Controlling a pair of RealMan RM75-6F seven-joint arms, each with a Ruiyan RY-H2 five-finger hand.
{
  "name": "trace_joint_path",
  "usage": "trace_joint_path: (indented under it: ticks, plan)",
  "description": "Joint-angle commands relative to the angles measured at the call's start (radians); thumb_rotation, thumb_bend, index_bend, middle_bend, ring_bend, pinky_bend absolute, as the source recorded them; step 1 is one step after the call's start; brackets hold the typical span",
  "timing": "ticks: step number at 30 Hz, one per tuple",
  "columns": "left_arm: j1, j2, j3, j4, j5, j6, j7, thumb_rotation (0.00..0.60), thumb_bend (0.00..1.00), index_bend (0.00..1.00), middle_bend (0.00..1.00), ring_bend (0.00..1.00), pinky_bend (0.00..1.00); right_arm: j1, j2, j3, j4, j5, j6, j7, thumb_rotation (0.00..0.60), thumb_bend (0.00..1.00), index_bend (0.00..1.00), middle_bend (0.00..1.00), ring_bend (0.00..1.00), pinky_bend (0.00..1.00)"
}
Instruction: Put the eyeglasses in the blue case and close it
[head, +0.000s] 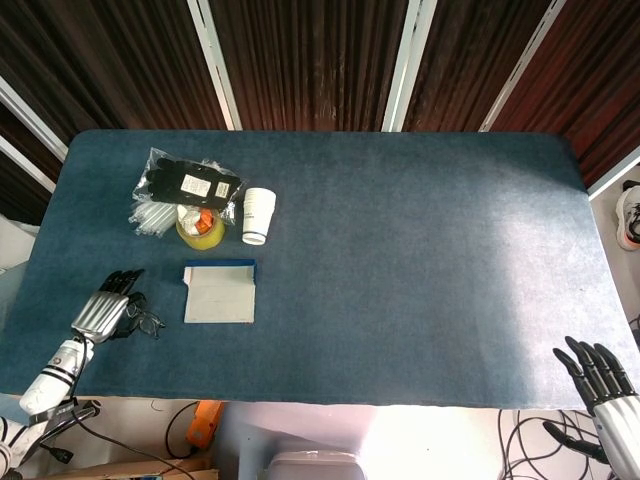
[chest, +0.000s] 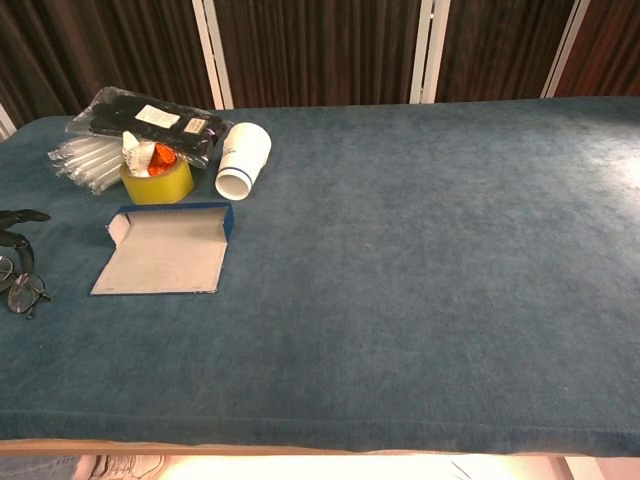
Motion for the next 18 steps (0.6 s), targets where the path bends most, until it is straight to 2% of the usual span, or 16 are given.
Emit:
trace_joint_path:
  ticks: [1, 13, 18]
  plan:
    - [-0.001, -0.005, -0.001, 0.013, -0.005, -0.005, -0.005, 0.600, 0.42, 0.52, 0.00, 0.00, 0.02, 0.000, -0.001, 0.000, 0.000, -0.001, -0.002, -0.003, 0.600, 0.12, 0.00, 0.00, 0.00, 0.00]
    - [0.002, -0.025, -0.005, 0.048, -0.014, 0.009, 0.000, 0.600, 0.43, 0.66, 0.05, 0.00, 0.02, 0.001, 0.001, 0.001, -0.004, -0.001, -0.006, -0.005, 0.600, 0.12, 0.00, 0.00, 0.00, 0.00]
    - [0.004, -0.020, -0.011, 0.019, -0.015, 0.038, -0.007, 0.600, 0.46, 0.68, 0.06, 0.00, 0.02, 0.001, 0.003, 0.000, -0.003, -0.002, -0.004, 0.002, 0.600, 0.12, 0.00, 0.00, 0.00, 0.00]
